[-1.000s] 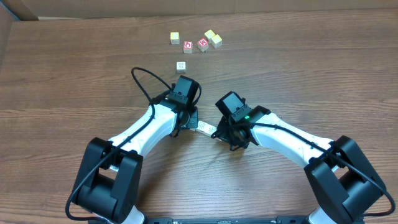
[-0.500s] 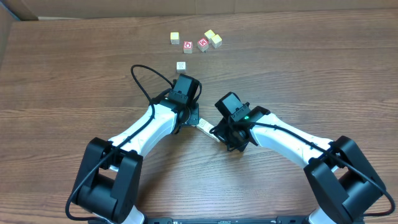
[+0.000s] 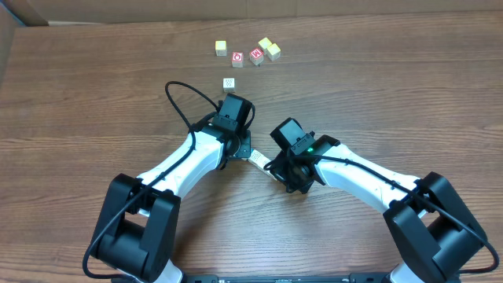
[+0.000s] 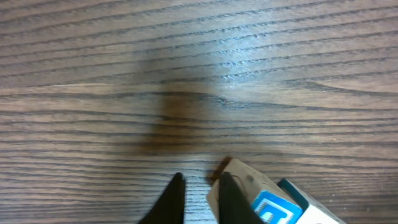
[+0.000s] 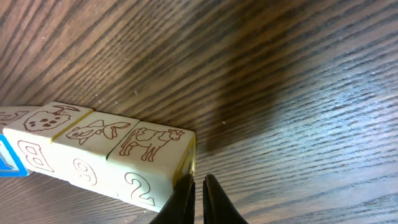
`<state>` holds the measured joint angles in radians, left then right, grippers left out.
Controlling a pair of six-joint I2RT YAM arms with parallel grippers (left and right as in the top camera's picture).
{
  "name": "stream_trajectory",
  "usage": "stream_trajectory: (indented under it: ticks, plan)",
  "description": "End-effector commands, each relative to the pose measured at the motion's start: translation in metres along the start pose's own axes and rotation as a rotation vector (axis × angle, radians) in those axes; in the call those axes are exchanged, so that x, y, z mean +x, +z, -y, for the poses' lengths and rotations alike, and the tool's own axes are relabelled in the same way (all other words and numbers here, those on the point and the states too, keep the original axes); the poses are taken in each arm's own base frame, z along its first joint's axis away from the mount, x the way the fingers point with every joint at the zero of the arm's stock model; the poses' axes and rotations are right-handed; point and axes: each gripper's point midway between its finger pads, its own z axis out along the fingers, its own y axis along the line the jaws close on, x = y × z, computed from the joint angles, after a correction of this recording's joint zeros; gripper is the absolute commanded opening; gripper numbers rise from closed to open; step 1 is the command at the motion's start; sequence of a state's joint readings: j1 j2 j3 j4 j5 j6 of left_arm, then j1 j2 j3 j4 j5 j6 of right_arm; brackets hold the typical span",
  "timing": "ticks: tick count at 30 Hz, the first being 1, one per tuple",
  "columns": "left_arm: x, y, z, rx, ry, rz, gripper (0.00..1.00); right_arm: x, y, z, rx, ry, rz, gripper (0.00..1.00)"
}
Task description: Flip 4 blocks
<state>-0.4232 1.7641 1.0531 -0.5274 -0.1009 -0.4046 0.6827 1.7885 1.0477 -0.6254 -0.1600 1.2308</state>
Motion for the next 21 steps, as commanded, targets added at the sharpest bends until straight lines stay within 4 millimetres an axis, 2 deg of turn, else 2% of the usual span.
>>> stream_trajectory:
  ticks: [1,14,18,21]
  plan:
    - [0.011,0.004,0.010,0.035,0.039,-0.042,0.17,0.006,-0.010,-0.018,-0.062,-0.021,-0.006,0.09]
    - [0.001,0.004,-0.001,-0.029,0.037,0.007,0.14,0.004,-0.010,-0.016,-0.051,-0.019,0.004,0.10]
    - [-0.002,0.004,-0.006,-0.060,0.037,0.021,0.04,0.004,-0.010,-0.016,-0.051,-0.019,0.004,0.10]
    - [-0.002,0.004,-0.006,-0.060,0.037,0.020,0.04,0.004,-0.010,-0.016,-0.051,-0.019,0.004,0.10]
